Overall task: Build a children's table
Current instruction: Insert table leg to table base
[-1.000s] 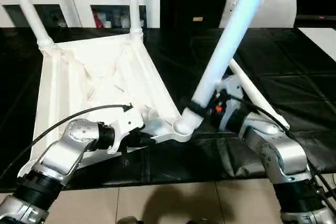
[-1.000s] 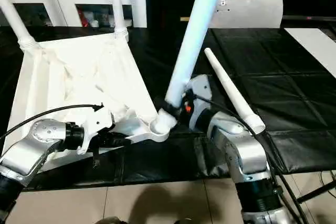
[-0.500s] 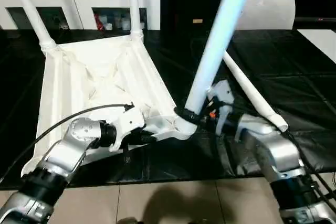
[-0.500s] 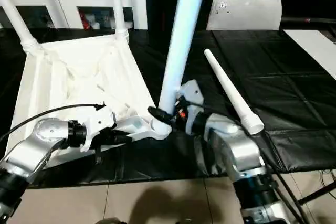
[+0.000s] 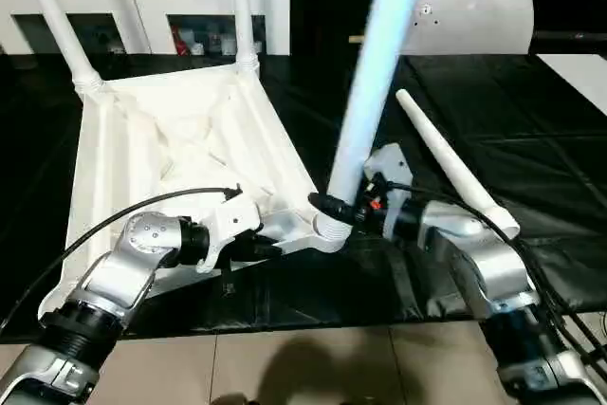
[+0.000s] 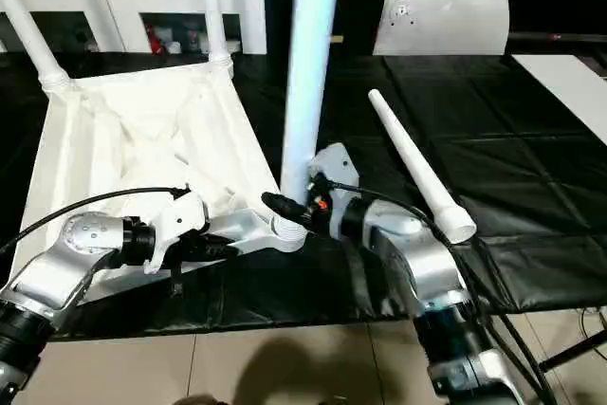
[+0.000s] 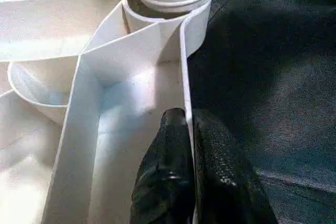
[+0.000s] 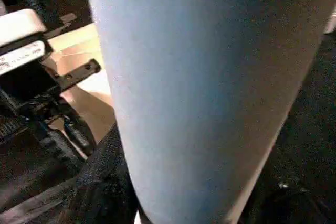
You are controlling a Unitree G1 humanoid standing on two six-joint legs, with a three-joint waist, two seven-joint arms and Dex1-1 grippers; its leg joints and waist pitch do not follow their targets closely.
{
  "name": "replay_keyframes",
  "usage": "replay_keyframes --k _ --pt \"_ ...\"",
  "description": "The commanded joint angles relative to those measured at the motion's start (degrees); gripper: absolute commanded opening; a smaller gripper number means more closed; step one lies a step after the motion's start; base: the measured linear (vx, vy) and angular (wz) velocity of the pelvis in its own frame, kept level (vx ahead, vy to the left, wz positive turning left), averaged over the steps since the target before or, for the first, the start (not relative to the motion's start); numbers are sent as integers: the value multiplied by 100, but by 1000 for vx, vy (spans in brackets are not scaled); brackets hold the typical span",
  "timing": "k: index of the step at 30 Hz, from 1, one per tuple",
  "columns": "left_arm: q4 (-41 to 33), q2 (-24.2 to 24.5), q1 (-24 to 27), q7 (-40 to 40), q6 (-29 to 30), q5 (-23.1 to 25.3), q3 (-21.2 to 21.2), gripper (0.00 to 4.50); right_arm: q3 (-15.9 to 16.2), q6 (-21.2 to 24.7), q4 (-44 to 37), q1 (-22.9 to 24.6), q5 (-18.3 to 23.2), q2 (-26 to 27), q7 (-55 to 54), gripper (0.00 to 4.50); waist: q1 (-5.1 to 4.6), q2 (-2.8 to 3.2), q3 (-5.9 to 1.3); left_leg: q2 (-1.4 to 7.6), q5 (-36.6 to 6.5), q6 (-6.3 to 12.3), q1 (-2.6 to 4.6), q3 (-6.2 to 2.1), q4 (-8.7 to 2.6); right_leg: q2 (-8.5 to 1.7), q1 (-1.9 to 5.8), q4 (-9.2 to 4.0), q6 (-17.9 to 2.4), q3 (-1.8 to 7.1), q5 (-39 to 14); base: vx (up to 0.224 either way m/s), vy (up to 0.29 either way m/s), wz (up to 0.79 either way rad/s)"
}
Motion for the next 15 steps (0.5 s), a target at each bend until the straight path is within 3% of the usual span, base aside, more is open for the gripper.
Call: replay_keyframes --k 1,10,15 --pt "-6 -101 -123 -58 -290 -66 28 0 163 78 247 -1 -117 9 76 191 -36 -58 -281 546 -1292 53 33 -239 -530 -676 174 -575 -670 460 -2662 0 0 0" --pt "-27 -96 -170 -262 -320 -71 -2 0 202 -52 842 -333 -230 75 214 191 -27 -56 -283 549 -1201 54 26 -230 -532 -680 174 -541 -770 465 -2482 0 0 0" --pt "59 -99 -216 -216 -313 0 27 0 186 66 947 -407 -195 -40 447 191 -9 -60 -280 555 -1212 64 33 -229 -534 -683 175 -555 -718 469 -2570 0 0 0"
